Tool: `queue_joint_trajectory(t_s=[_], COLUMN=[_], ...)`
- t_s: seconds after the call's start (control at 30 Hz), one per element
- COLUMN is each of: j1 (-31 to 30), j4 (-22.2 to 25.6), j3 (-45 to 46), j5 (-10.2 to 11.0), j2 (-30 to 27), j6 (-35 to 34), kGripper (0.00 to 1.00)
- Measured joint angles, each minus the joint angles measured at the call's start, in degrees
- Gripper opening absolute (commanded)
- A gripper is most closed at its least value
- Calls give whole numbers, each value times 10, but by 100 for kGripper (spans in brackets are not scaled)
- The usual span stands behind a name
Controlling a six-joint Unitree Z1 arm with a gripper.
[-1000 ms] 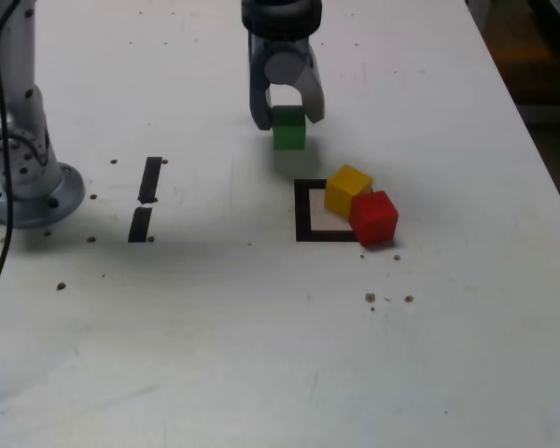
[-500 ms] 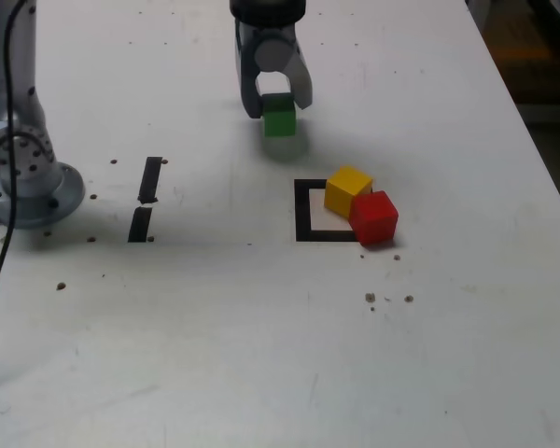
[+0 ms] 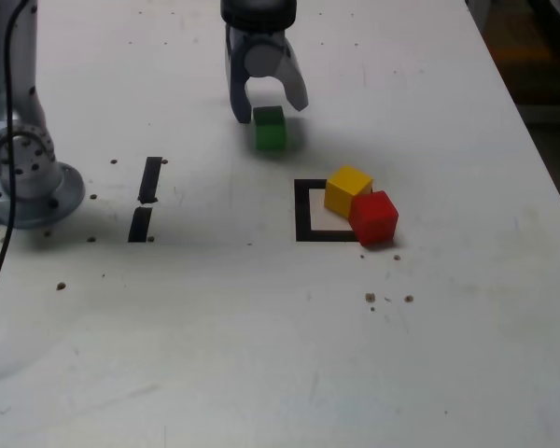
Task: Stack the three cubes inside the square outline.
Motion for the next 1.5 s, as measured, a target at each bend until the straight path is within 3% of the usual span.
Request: queue_joint_trajectory(t_s=[0.27, 0.4, 0.57, 1.03, 1.5], j1=[2, 3, -6, -104, -148], j4=[46, 88, 123, 163, 154], j3=[-4, -10, -18, -78, -85], j5=[18, 39, 46, 28, -2], j2=[-19, -43, -77, -103, -85], j6=[-13, -53, -111, -261, -343], kGripper=[94, 94, 94, 94, 94])
